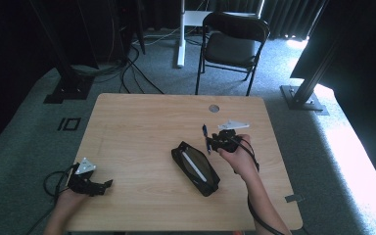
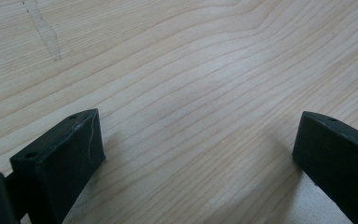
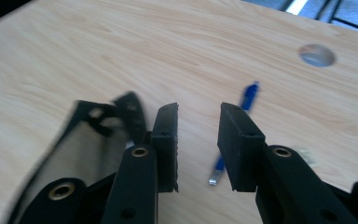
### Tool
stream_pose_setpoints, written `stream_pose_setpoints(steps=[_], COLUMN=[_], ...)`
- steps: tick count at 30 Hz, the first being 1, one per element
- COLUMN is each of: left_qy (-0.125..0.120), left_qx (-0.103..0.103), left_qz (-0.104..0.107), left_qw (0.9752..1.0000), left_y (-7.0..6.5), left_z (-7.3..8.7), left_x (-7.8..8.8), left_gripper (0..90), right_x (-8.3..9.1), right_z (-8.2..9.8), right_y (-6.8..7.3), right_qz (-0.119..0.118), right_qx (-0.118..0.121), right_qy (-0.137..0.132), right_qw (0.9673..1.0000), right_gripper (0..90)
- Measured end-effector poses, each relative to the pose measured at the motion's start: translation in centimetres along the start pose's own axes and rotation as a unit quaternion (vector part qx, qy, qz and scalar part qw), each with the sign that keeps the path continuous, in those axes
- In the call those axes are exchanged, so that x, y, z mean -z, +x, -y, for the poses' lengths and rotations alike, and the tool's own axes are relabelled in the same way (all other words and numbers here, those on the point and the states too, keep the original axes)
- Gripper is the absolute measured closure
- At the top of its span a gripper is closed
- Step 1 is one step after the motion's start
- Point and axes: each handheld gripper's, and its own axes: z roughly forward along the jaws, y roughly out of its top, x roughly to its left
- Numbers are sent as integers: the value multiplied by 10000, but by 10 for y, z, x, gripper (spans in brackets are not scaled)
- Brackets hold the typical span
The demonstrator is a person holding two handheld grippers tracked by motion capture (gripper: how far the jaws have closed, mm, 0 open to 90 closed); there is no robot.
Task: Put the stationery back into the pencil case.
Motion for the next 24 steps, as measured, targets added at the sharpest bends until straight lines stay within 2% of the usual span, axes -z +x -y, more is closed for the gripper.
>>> stream_pose_setpoints(steps=[6, 12, 13, 24], left_qy=[1, 0, 0, 0], left_qx=[0, 0, 0, 1], left_qz=[1, 0, 1, 1], left_qw=[10000, 10000, 10000, 10000], left_y=[0, 0, 0, 0], left_z=[0, 0, 0, 0], left_x=[0, 0, 0, 0], left_gripper=[21, 21, 21, 21], right_x=[-11, -20, -24, -49], right_z=[8, 18, 22, 36], right_y=[-23, -37, -42, -62], right_qz=[158, 321, 345, 688], right_qx=[-224, -388, -516, -980], right_qy=[111, 217, 252, 465], right_qw=[9996, 9985, 9978, 9917], right_gripper=[670, 653, 645, 600])
